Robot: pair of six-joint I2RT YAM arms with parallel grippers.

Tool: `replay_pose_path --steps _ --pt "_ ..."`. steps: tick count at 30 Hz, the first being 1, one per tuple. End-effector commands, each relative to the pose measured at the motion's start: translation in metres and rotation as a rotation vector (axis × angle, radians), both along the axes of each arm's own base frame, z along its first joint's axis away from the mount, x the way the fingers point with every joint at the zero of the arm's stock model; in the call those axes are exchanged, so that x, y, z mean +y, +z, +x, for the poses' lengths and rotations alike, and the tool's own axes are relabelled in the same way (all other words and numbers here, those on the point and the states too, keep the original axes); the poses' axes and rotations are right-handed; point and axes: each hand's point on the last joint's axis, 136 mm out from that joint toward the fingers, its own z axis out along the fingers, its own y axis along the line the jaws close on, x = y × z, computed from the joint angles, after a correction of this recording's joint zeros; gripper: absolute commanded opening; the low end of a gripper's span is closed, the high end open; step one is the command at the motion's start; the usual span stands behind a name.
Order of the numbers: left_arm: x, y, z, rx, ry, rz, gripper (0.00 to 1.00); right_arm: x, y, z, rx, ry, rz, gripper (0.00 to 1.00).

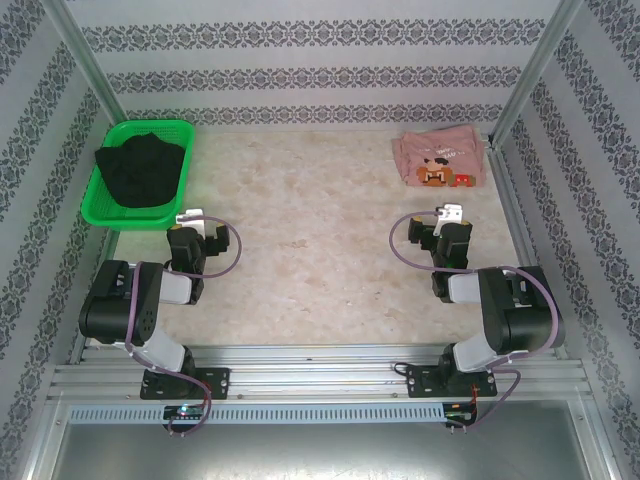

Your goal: Fold and stack the t-shirts

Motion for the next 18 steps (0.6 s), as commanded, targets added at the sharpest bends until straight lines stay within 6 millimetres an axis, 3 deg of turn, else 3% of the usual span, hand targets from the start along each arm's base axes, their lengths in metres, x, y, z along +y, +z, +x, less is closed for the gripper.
replay_pose_path --steps 1,18 --pt "-0.0003 0.0117 0.0062 -0.038 0.001 0.015 1.00 0.0003 0.0158 0.0062 -0.058 0.000 -0.002 0.98" --pt "-0.0006 0.0122 0.0068 -0.039 0.000 0.015 1.00 0.0004 0.0159 0.0064 -0.057 -0.001 -0.001 0.98"
